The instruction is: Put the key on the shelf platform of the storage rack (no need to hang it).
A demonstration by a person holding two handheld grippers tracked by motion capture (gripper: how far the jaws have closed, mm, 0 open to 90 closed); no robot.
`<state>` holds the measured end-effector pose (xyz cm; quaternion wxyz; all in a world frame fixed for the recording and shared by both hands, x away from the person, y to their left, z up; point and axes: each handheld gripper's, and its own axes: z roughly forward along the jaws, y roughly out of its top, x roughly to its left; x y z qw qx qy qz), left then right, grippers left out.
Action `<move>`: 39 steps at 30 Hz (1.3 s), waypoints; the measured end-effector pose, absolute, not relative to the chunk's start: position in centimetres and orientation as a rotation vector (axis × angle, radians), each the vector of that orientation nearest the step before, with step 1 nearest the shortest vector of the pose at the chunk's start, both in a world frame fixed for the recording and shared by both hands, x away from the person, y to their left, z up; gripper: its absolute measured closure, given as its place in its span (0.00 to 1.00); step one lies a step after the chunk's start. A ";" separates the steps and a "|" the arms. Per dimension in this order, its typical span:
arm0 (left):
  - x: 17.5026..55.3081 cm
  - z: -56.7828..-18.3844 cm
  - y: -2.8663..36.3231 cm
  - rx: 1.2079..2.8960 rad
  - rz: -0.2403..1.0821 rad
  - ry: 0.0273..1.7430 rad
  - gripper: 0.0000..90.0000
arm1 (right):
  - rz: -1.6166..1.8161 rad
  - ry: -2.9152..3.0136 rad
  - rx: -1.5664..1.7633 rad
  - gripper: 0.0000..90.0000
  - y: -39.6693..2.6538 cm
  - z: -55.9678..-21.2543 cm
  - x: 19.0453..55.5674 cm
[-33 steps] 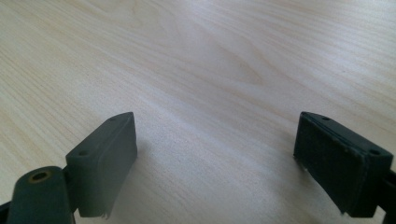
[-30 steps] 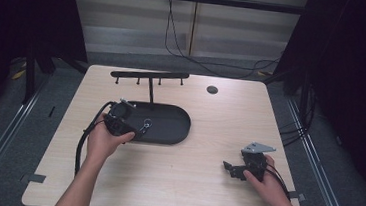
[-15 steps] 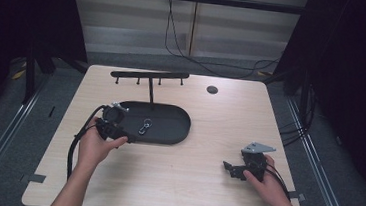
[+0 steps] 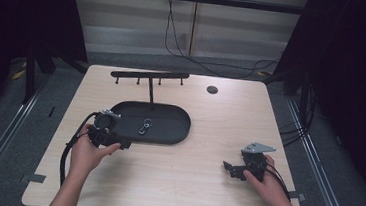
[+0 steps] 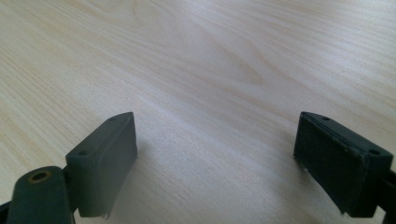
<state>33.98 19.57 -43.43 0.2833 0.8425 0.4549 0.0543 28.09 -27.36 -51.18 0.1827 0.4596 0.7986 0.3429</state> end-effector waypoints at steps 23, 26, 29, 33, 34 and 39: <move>31.8 -45.7 21.6 2.288 0.154 1.187 0.34 | 0.968 2.253 1.297 0.14 -27.4 -51.2 28.1; 31.6 -45.9 21.7 2.286 0.155 1.177 0.34 | 0.968 2.253 1.296 0.14 -27.4 -51.2 28.1; 31.2 -46.2 21.8 2.291 0.159 1.167 0.33 | 0.968 2.253 1.296 0.14 -27.4 -51.2 28.1; 30.8 -46.6 21.6 2.318 0.162 1.158 0.33 | 0.968 2.254 1.296 0.14 -27.4 -51.2 28.1; 30.8 -46.6 21.5 2.325 0.164 1.153 0.33 | 0.967 2.254 1.297 0.14 -27.4 -51.2 28.1; 30.8 -46.6 21.3 2.338 0.170 1.143 0.33 | 0.968 2.253 1.296 0.14 -27.4 -51.2 28.1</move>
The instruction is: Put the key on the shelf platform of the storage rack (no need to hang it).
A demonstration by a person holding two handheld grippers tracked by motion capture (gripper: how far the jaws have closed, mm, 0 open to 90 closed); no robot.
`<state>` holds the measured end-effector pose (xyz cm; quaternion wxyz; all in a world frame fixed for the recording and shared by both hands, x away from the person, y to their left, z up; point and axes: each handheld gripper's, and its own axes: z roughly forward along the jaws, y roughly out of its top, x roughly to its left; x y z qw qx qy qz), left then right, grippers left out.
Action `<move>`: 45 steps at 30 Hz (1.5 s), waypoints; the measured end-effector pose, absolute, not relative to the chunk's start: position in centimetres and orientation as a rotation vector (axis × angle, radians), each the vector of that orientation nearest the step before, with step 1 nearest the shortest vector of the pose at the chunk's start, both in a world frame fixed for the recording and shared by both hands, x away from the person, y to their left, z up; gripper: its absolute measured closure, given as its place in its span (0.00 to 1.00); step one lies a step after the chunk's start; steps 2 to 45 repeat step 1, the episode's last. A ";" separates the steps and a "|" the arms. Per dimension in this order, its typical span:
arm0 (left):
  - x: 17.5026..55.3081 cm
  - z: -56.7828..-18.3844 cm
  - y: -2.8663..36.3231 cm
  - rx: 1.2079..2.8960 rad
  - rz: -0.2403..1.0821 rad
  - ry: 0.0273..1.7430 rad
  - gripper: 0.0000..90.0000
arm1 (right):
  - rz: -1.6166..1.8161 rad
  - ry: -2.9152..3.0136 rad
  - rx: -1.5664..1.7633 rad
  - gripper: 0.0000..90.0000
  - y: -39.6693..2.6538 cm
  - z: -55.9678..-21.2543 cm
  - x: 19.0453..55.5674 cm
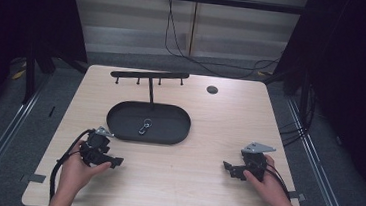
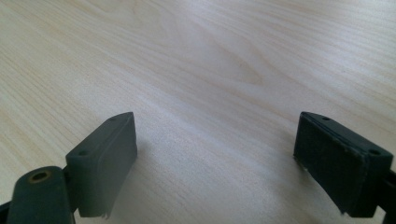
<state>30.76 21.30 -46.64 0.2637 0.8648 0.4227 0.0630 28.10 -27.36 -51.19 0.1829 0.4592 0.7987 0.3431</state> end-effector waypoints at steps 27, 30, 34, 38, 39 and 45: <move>30.8 -46.6 21.3 2.338 0.167 1.145 0.33 | 0.968 2.253 1.296 0.14 -27.4 -51.2 28.1; 30.8 -46.6 21.3 2.338 0.167 1.145 0.33 | 0.968 2.253 1.296 0.14 -27.4 -51.2 28.1; 30.8 -46.6 21.3 2.338 0.167 1.145 0.33 | 0.968 2.253 1.296 0.14 -27.4 -51.2 28.1; 30.8 -46.6 21.3 2.338 0.167 1.145 0.33 | 0.968 2.253 1.296 0.14 -27.4 -51.2 28.1; 30.8 -46.6 21.3 2.338 0.167 1.145 0.33 | 0.968 2.253 1.296 0.14 -27.4 -51.2 28.1; 30.8 -46.6 21.3 2.338 0.167 1.145 0.33 | 0.968 2.253 1.296 0.14 -27.4 -51.2 28.1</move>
